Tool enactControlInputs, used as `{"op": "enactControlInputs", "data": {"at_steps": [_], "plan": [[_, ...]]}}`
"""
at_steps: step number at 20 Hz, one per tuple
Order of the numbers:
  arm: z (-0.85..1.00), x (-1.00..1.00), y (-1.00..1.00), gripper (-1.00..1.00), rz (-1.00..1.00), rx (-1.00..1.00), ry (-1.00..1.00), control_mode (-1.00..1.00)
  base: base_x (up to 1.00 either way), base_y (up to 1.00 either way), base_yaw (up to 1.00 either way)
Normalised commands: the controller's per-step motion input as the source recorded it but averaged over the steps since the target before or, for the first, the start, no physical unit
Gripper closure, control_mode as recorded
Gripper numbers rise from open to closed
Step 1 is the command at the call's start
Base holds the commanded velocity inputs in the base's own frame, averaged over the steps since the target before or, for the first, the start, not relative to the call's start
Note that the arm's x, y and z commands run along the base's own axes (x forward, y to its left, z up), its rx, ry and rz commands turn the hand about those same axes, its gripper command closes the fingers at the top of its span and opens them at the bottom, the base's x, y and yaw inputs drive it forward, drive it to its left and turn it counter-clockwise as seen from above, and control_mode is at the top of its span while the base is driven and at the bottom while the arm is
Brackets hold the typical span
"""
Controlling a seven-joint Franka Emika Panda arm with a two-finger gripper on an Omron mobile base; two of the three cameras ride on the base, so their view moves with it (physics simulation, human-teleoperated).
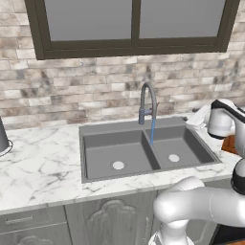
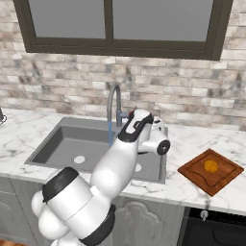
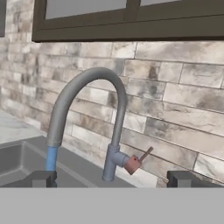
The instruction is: Pick the orange from the sink and place it on the cutting board to airdry. Then turn off the sink faucet.
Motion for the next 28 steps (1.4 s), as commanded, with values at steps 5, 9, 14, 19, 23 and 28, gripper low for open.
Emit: {"op": "enactControlInputs", "data": {"at_steps": [5, 9, 14, 19, 23, 28], "plan": [[0.0, 0.18, 0.0, -1.0, 0.11, 0.0, 0.0, -1.0, 0.0, 0.0, 0.0], [0.0, 0.14, 0.0, -1.0, 0.11, 0.0, 0.0, -1.0, 0.0, 0.0, 0.0], [-0.01, 0.2, 0.0, -1.0, 0.11, 0.0, 0.0, -1.0, 0.0, 0.0, 0.0], [-0.02, 0.28, 0.0, -1.0, 0.09, 0.0, 0.01, -1.0, 0.0, 0.0, 0.0], [-0.12, 0.26, 0.0, -1.0, 0.06, 0.0, 0.0, -1.0, 0.0, 0.0, 0.0], [-0.22, 0.23, 0.0, -1.0, 0.05, 0.0, 0.0, -1.0, 0.0, 0.0, 0.0]]}}
